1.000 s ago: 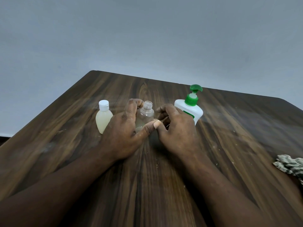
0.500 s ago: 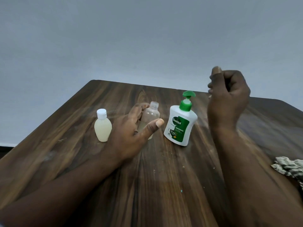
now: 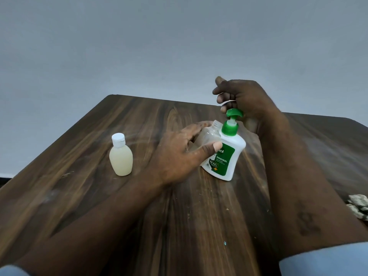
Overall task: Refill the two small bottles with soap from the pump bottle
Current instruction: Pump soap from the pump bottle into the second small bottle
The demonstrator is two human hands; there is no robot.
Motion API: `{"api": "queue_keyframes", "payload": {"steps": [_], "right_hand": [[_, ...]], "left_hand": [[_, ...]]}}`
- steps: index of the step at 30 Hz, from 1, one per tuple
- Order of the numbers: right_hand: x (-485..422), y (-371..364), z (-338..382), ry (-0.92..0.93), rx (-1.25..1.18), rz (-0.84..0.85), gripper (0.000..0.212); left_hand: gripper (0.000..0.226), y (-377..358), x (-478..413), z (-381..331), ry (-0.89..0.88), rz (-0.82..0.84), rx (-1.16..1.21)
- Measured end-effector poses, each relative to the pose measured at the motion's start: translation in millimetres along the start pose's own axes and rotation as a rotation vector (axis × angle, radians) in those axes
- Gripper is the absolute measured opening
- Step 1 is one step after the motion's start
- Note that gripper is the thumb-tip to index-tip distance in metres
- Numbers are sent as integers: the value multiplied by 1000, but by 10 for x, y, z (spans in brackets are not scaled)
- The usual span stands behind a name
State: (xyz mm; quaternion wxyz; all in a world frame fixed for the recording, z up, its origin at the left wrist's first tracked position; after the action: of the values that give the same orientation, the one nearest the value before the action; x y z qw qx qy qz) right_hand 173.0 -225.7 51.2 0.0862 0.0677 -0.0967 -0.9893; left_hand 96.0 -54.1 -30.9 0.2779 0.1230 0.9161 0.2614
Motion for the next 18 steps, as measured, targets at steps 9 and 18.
{"api": "queue_keyframes", "payload": {"steps": [9,18], "right_hand": [[-9,-74,5,4,187,55,23],[-10,-46,-4,-19,254,7,17]], "left_hand": [[65,-63,22,-50,1,38,71],[64,-89,24,-50,108,0,328]]}}
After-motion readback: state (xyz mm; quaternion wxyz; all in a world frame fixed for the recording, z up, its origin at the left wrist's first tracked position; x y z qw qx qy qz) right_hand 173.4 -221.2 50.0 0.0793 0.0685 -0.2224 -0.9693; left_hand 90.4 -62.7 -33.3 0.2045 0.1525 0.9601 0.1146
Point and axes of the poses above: each hand's wrist, its own x-axis away from the middle knuckle, its own y-axis out of the back of the hand, z = x × y, the point moved 3 cm from there along -x, towards the middle knuckle, and after that the axes turned 8 degrees about z, right-handed, at the moved point
